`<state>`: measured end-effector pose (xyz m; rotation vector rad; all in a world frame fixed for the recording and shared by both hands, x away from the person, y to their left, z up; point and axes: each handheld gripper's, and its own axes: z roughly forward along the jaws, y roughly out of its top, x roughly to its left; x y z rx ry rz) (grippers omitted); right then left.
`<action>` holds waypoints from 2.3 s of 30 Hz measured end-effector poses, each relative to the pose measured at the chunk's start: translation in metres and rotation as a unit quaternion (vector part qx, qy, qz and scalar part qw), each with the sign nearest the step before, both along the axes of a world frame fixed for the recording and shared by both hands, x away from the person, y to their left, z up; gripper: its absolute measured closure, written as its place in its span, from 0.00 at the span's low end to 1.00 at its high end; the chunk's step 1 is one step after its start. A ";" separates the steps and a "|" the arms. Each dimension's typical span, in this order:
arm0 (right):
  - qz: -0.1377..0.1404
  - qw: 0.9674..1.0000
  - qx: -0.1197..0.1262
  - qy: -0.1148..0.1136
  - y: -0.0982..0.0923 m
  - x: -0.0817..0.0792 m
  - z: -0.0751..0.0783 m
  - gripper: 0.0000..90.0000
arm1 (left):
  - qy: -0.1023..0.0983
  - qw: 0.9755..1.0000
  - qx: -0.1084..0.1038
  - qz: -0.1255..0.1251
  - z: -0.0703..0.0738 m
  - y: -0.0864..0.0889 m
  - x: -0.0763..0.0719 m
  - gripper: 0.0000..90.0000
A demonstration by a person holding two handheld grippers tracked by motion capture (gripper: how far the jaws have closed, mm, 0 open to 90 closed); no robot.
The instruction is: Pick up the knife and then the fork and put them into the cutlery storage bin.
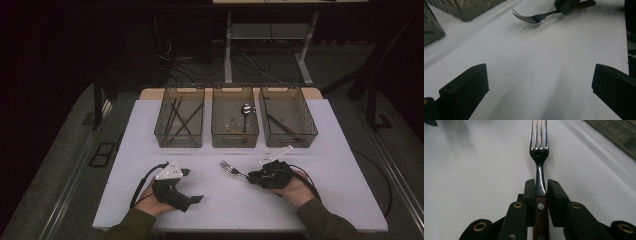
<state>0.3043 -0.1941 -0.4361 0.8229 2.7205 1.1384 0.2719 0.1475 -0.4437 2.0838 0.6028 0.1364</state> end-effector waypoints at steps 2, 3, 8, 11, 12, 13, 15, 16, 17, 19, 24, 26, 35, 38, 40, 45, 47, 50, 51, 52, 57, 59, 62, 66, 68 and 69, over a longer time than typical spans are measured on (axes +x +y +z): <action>0.000 1.000 0.003 0.001 -0.002 0.000 0.002 0.86 | 0.000 1.000 0.000 0.000 0.000 0.000 0.000 0.00; -0.001 1.000 0.005 0.002 -0.002 0.000 0.003 0.86 | 0.000 1.000 0.000 0.000 0.000 0.000 0.000 0.00; -0.001 1.000 0.008 0.004 -0.008 0.002 0.006 0.86 | 0.001 1.000 0.000 0.000 0.000 0.000 0.000 0.00; -0.002 1.000 0.009 0.003 -0.010 0.002 0.008 0.86 | 0.001 1.000 0.000 0.000 0.000 0.000 0.000 0.00; -0.003 1.000 0.009 0.002 -0.011 0.002 0.009 0.86 | 0.001 1.000 0.000 0.000 0.000 0.000 0.000 0.00; -0.003 1.000 0.013 0.003 -0.012 0.003 0.010 0.86 | 0.001 1.000 0.000 0.000 0.000 0.000 0.000 0.00; -0.006 1.000 0.012 0.001 -0.015 0.003 0.012 0.86 | 0.000 1.000 0.000 -0.001 0.000 0.000 0.000 0.00; -0.007 1.000 0.012 0.002 -0.016 0.003 0.013 0.86 | 0.000 1.000 0.000 0.000 0.000 0.000 0.000 0.00; -0.009 1.000 0.014 -0.001 -0.017 0.004 0.014 0.86 | 0.000 1.000 0.000 0.000 0.000 0.000 0.000 0.00; -0.010 1.000 0.017 0.001 -0.020 0.004 0.017 0.86 | 0.000 1.000 0.000 0.000 0.000 0.000 0.000 0.00; -0.014 1.000 0.020 -0.001 -0.027 0.006 0.021 0.86 | 0.000 1.000 0.001 0.000 0.000 0.000 0.001 0.00; -0.015 1.000 0.017 -0.003 -0.029 0.007 0.022 0.86 | 0.000 1.000 0.002 0.001 0.000 0.000 0.001 0.00; -0.025 1.000 0.018 -0.004 -0.042 0.012 0.031 0.86 | -0.003 1.000 0.003 -0.002 0.000 0.001 0.001 0.00; -0.032 0.999 0.019 -0.005 -0.048 0.016 0.036 0.86 | -0.002 1.000 0.003 0.000 0.000 0.001 0.001 0.00; -0.035 0.999 0.021 -0.006 -0.051 0.018 0.039 0.86 | -0.002 1.000 0.003 0.000 0.000 0.001 0.001 0.00; -0.040 0.999 0.021 -0.003 -0.060 0.025 0.044 0.86 | -0.001 1.000 0.003 0.002 -0.001 0.000 0.002 0.00; -0.044 0.999 0.019 -0.002 -0.063 0.027 0.046 0.86 | -0.001 1.000 0.003 0.002 -0.001 0.000 0.002 0.00; -0.051 0.999 0.020 -0.002 -0.067 0.031 0.048 0.86 | -0.001 1.000 0.003 0.002 -0.001 0.000 0.002 0.00; -0.052 0.998 0.022 -0.002 -0.069 0.032 0.049 0.86 | -0.001 1.000 0.003 0.002 -0.001 0.000 0.002 0.00; -0.053 0.998 0.022 -0.003 -0.070 0.033 0.051 0.86 | -0.001 1.000 0.003 0.002 0.000 0.000 0.002 0.00; -0.065 0.997 0.028 -0.010 -0.080 0.039 0.062 0.86 | -0.002 1.000 0.003 0.002 0.000 0.001 0.002 0.00; -0.071 0.997 0.030 -0.014 -0.083 0.042 0.068 0.86 | -0.002 1.000 0.002 0.001 0.000 0.001 0.002 0.00; -0.079 0.996 0.032 -0.019 -0.089 0.047 0.076 0.86 | -0.002 1.000 0.002 0.002 0.000 0.001 0.002 0.00; -0.091 0.995 0.034 -0.027 -0.095 0.055 0.084 0.86 | -0.002 1.000 0.001 0.003 0.000 0.001 0.002 0.00; -0.097 0.994 0.035 -0.030 -0.098 0.059 0.087 0.86 | -0.003 1.000 0.001 0.002 0.000 0.001 0.002 0.00; -0.101 0.994 0.036 -0.030 -0.100 0.061 0.089 0.86 | -0.002 1.000 0.002 0.002 0.000 0.001 0.002 0.00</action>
